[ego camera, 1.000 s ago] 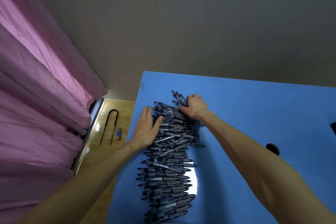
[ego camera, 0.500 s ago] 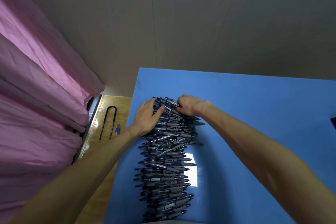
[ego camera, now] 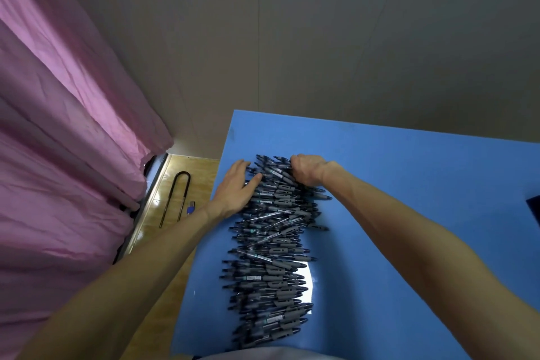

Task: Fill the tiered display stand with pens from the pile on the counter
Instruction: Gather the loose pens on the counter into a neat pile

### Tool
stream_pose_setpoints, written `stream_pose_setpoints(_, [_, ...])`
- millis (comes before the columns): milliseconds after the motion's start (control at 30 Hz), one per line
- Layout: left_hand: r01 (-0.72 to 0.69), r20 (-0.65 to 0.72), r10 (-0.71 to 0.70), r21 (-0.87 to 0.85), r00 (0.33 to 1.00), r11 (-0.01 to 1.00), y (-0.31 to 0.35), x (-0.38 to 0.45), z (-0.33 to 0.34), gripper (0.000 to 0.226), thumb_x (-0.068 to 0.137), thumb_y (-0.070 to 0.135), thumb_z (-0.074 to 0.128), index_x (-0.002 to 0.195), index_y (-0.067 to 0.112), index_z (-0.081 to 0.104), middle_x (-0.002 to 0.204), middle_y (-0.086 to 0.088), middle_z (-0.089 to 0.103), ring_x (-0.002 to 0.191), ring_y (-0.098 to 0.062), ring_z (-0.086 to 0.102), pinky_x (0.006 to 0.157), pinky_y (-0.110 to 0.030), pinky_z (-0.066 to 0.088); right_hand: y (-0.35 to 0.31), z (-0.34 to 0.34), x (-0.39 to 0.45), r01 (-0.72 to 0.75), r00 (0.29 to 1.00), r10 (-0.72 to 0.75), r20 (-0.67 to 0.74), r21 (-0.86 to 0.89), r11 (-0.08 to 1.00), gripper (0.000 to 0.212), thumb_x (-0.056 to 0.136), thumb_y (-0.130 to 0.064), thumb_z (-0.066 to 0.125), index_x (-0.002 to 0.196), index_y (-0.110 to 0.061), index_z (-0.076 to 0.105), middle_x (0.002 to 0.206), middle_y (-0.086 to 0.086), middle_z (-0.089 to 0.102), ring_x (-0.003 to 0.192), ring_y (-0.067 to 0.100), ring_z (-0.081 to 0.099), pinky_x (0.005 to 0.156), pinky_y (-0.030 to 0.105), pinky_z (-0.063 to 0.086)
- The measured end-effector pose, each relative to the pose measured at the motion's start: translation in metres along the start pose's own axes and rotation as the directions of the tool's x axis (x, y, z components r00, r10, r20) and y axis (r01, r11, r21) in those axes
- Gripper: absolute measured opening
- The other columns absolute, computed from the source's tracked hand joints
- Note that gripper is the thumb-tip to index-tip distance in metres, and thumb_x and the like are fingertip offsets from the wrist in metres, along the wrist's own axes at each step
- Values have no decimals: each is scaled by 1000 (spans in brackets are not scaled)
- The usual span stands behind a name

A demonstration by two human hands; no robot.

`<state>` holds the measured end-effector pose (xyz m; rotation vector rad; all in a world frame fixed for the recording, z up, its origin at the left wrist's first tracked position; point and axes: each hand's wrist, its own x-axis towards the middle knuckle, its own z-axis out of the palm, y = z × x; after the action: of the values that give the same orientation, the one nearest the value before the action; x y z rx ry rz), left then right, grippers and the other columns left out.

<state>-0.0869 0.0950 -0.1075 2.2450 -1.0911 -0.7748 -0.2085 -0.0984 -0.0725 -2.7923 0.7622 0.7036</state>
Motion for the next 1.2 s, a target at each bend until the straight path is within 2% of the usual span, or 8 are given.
stream_pose_setpoints(267, [7, 17, -7, 25, 1000, 1000, -6, -20, -3, 68, 107, 50, 40, 160, 11, 23, 168, -5, 21, 154, -22, 21, 125, -43, 22, 1, -1, -25, 22, 981, -15, -192, 33, 999, 21, 103, -16, 37, 117, -5, 48, 121, 19, 56, 105, 34, 55, 84, 39, 37])
stream_pose_setpoints(400, [41, 9, -41, -46, 999, 998, 7, -27, 1, 60, 110, 38, 35, 161, 11, 18, 168, -6, 20, 154, -23, 21, 125, -39, 20, -15, -1, -46, 98, 975, -94, -204, 7, 995, 22, 104, -19, 36, 116, -5, 48, 119, 19, 57, 97, 33, 53, 83, 39, 37])
stream_pose_setpoints(500, [50, -39, -55, -108, 998, 993, 15, -35, -1, 52, 110, 28, 27, 160, 13, 21, 166, -3, 24, 150, -20, 26, 120, -33, 20, -27, 4, -62, 164, 964, -164, -209, -19, 986, 11, 103, -21, 38, 103, -11, 44, 110, 15, 58, 85, 27, 47, 78, 39, 39])
stream_pose_setpoints(600, [69, -99, -86, -169, 991, 983, 13, -44, -4, 53, 106, 23, 29, 159, 17, 25, 165, -1, 27, 147, -19, 31, 120, -38, 25, -34, 19, -81, 227, 947, -234, -220, -58, 972, 9, 102, -19, 41, 94, -14, 40, 95, 5, 49, 82, 24, 45, 82, 40, 44])
stream_pose_setpoints(733, [88, -61, -99, -170, 993, 982, 5, -52, 2, 54, 109, 43, 28, 159, 23, 26, 164, 2, 30, 148, -19, 32, 120, -41, 27, -42, 40, -100, 262, 931, -283, -231, -119, 958, 12, 101, -20, 44, 107, -10, 48, 99, 5, 46, 88, 22, 44, 81, 35, 37])
stream_pose_setpoints(833, [91, 35, -87, -113, 996, 989, 3, -57, 12, 69, 106, 61, 22, 163, 22, 16, 170, 2, 18, 154, -18, 21, 124, -42, 19, -51, 51, -106, 289, 904, -314, -292, -126, 949, 18, 101, -25, 47, 111, -10, 51, 110, 9, 55, 97, 27, 54, 85, 38, 43])
stream_pose_setpoints(967, [70, 50, -67, -67, 997, 995, 1, -66, 23, 77, 103, 65, 22, 164, 22, 4, 172, 6, -3, 157, -11, 0, 127, -40, 8, -54, 60, -111, 339, 851, -365, -377, -136, 931, 27, 100, -36, 54, 109, -12, 56, 111, 8, 55, 97, 25, 54, 85, 38, 45])
stream_pose_setpoints(1200, [-39, 28, 39, -18, 999, 999, -8, -81, 26, 81, 102, 64, 34, 164, 22, 3, 172, 6, -6, 157, -12, -1, 128, -46, 13, -56, 85, -120, 314, 807, -318, -498, -94, 945, 46, 96, -49, 57, 126, -14, 58, 119, 5, 54, 103, 22, 52, 89, 37, 50])
